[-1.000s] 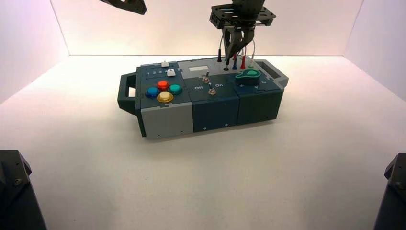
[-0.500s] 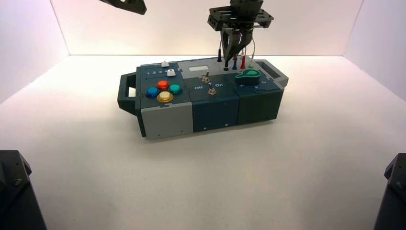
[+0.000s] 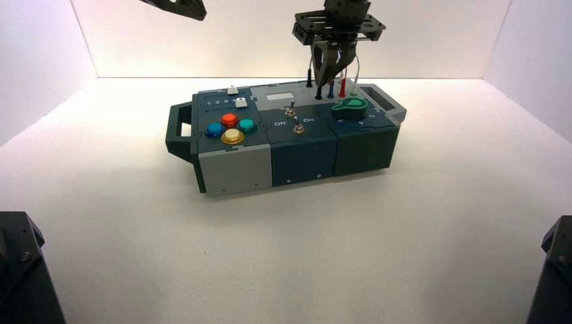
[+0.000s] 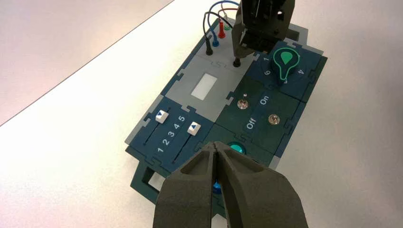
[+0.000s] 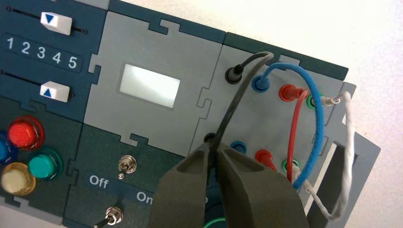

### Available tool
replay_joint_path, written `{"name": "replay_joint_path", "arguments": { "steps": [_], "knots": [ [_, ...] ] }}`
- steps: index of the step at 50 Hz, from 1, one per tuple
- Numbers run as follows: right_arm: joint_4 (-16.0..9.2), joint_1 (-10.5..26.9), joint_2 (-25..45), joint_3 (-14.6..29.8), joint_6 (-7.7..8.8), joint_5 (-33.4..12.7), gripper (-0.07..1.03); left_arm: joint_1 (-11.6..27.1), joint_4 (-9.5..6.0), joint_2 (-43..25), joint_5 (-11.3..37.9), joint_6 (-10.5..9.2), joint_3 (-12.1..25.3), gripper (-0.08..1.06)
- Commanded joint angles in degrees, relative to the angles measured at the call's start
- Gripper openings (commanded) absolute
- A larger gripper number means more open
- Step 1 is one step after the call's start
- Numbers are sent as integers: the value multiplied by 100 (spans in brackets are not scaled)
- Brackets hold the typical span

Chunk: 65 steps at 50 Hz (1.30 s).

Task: Insert the black wire.

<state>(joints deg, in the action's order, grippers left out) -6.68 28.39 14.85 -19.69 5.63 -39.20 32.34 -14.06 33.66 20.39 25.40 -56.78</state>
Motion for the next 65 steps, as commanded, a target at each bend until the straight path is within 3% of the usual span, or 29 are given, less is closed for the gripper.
{"name": "replay_joint_path", "arguments": {
  "steps": [1,39,53,61,65],
  "knots": [
    [-18,44,-9,18,-18,-18,-2,0,9,44,-44,18,53,-3],
    [-18,44,-35,44,18,-26,-1,-9,9,53,-44,18,44,-3],
    [-18,44,-193,44,18,-79,9,0,9,62,-44,18,44,-3],
    [-9,44,-281,35,18,-149,24,0,9,114,-44,18,35,-3],
    [0,53,-334,26,18,-167,24,-9,9,123,-35,18,35,-3]
  ]
}}
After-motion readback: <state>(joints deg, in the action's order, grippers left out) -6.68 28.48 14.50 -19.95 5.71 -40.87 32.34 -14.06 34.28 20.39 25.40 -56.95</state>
